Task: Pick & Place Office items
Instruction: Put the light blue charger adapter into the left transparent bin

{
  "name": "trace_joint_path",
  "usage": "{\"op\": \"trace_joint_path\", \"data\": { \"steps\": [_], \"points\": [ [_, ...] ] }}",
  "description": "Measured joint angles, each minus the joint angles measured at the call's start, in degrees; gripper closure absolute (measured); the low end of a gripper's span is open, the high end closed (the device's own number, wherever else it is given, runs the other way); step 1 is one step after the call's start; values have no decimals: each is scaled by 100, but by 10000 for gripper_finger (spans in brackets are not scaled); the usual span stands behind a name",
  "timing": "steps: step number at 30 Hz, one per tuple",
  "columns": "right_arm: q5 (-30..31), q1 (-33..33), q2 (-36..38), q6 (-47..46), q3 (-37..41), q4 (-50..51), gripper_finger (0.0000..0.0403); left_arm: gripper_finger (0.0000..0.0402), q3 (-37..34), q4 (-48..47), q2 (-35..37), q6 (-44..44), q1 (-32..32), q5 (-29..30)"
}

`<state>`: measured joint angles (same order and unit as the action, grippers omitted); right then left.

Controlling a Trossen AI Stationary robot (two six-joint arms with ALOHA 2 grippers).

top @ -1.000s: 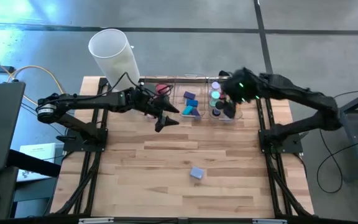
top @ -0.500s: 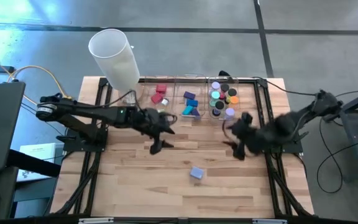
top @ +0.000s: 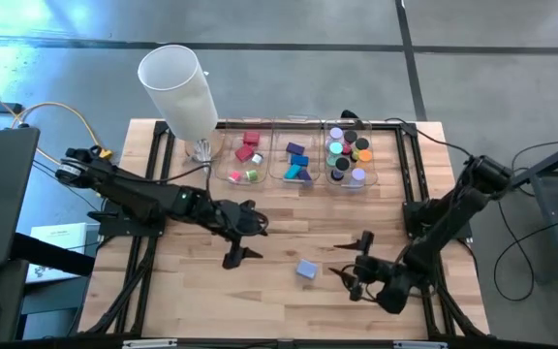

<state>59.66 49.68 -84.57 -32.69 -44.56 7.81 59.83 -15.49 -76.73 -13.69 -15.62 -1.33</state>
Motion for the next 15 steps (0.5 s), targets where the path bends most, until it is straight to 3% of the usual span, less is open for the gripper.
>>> {"op": "trace_joint_path", "data": {
  "steps": [3, 8, 15],
  "points": [
    [-76, -20, -208, -449, -1, -259, 124, 105, 0, 2, 0, -150, -116, 1],
    [-973, -108, -276, -939, -1, -364, 124, 105, 0, 2, 0, -202, -301, 5],
    [-1075, -178, -276, -1363, -1, -506, 124, 105, 0, 4, 0, -396, -475, 139]
  ]
}}
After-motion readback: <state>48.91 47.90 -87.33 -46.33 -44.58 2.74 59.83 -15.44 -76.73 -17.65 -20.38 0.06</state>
